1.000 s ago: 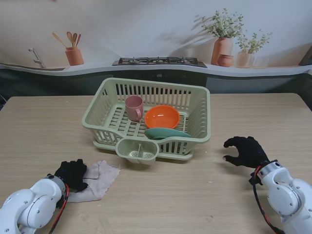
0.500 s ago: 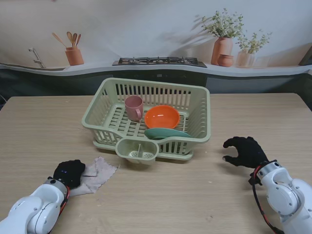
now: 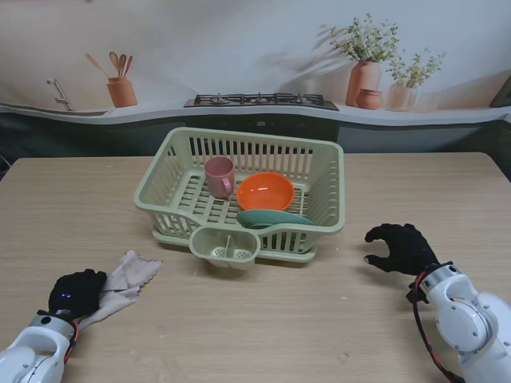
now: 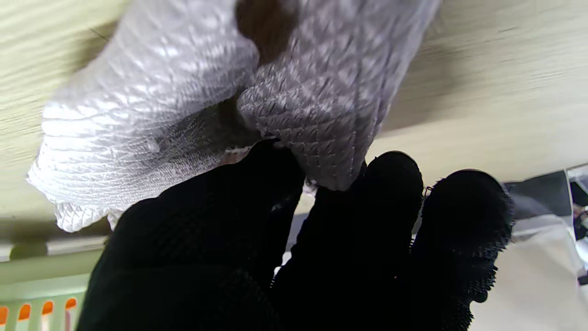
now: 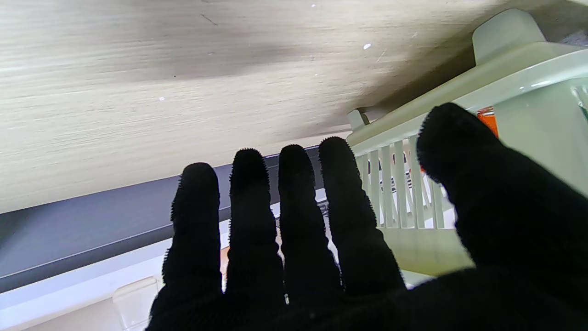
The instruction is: Clear dishes and wipe the table
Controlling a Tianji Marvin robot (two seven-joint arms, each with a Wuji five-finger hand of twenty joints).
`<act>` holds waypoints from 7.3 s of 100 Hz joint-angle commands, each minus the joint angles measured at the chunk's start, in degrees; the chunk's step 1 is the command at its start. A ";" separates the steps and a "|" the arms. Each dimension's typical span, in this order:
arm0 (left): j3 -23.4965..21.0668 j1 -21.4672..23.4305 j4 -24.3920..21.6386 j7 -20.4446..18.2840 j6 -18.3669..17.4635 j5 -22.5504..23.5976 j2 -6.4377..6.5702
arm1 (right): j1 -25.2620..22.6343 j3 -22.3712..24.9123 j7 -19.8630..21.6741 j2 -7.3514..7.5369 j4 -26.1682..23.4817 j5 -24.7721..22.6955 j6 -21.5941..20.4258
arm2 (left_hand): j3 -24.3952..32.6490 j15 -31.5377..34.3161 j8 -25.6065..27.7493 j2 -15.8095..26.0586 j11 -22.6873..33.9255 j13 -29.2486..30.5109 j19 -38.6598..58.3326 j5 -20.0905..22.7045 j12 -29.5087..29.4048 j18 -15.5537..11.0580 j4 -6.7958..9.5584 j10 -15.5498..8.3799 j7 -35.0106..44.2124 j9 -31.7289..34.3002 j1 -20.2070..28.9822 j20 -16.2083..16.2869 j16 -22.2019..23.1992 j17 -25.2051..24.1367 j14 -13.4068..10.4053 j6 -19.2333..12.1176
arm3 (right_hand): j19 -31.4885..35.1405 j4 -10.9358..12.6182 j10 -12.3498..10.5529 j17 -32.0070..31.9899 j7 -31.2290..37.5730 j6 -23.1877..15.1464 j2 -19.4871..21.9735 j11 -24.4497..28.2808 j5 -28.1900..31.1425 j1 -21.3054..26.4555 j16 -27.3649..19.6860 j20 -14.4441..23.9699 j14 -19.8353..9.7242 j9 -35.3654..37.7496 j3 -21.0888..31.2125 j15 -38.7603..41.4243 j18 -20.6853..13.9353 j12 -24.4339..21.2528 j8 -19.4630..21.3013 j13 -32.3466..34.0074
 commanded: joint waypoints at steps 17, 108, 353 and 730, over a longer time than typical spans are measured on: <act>2.09 -0.15 -4.08 -10.12 0.22 -5.11 -0.13 | -0.17 0.26 0.71 -0.07 -0.36 -0.17 -0.59 | 0.86 2.92 7.87 4.87 1.75 2.23 8.28 -0.80 -0.18 3.59 1.45 3.40 5.74 0.38 9.18 -0.78 3.54 3.31 2.79 -5.18 | -0.77 2.51 0.12 -0.63 -0.38 -0.21 1.02 0.09 0.65 -1.91 0.47 0.83 -0.22 -1.50 -1.00 0.15 0.62 -0.07 0.64 -1.04; 4.44 -1.94 -6.15 -16.89 3.56 -8.16 0.06 | -0.45 1.25 -0.13 -0.19 -0.30 -0.21 -1.38 | 0.38 6.30 13.03 5.58 4.42 0.27 11.88 -1.96 1.92 3.59 1.19 3.16 6.20 -1.86 9.69 -0.16 5.83 0.63 2.00 -6.48 | -0.99 2.48 0.02 -0.64 -0.52 -0.22 1.00 -0.09 0.37 -1.98 0.35 1.00 -0.35 -1.64 -1.14 -0.17 0.66 -0.14 0.65 -1.00; 6.64 -19.24 16.38 0.88 0.37 -11.21 -0.39 | -0.33 1.20 0.08 -0.39 -0.80 1.24 -1.79 | 2.10 -0.07 -2.32 0.90 -0.44 -0.41 7.09 3.93 -1.01 3.59 2.47 4.31 -2.08 -0.12 6.51 1.34 2.18 0.49 5.56 -2.87 | -1.37 2.48 -0.12 0.11 -0.68 -0.24 1.43 -0.71 0.83 -2.27 -0.16 -0.01 -0.33 -0.73 -1.26 -1.04 0.55 -0.35 0.52 -0.16; 11.66 -33.46 29.99 -3.32 -10.07 -11.20 2.06 | -1.14 2.06 0.34 -0.34 -1.80 0.59 -1.40 | 2.53 1.42 0.65 0.17 -0.78 0.36 8.81 6.22 -1.26 3.59 2.47 1.86 -0.06 2.44 5.95 4.63 3.87 -0.43 6.04 -6.66 | -1.42 2.53 -0.14 0.04 -0.80 -0.23 1.39 -0.68 0.79 -2.14 -0.13 0.12 -0.33 -0.70 -0.98 -1.04 0.54 -0.32 0.55 -0.16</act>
